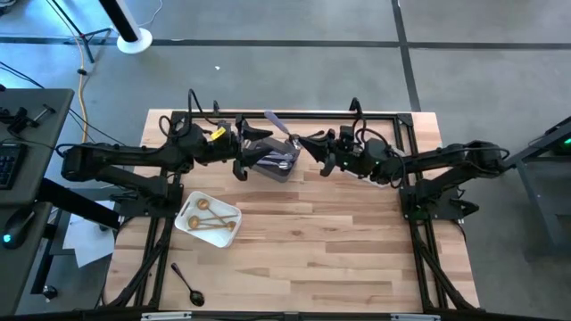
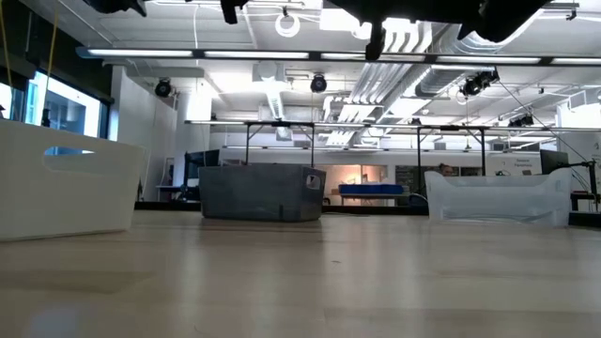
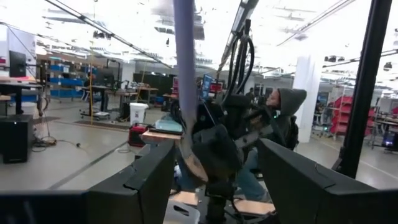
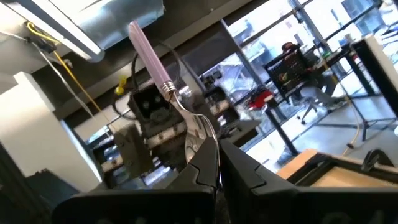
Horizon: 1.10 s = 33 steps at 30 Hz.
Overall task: Sort silverware by color (type)
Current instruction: Put the purple spoon into the black bin
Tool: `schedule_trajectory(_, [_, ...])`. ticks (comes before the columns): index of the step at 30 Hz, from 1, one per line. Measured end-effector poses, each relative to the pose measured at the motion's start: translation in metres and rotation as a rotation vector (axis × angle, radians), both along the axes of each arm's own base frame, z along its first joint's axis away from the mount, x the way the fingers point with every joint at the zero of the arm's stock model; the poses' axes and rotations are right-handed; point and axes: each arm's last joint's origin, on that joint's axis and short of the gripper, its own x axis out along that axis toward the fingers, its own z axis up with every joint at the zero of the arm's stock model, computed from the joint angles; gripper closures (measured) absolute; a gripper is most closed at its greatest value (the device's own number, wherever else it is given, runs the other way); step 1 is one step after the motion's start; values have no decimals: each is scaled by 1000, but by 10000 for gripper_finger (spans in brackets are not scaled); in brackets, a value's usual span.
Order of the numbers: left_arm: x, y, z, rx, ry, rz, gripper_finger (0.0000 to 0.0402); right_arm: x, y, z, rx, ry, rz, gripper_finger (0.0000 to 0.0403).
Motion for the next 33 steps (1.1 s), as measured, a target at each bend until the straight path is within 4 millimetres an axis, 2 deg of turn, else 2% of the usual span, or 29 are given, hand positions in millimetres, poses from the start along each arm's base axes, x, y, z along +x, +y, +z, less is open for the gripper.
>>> schedule_trajectory(13, [9, 3, -5, -24, -27, 36, 181, 17, 5, -19, 48, -30, 66, 403])
schedule_trajectory(33, [9, 3, -5, -33, -28, 39, 181, 20, 5, -29, 81, 63, 55, 403])
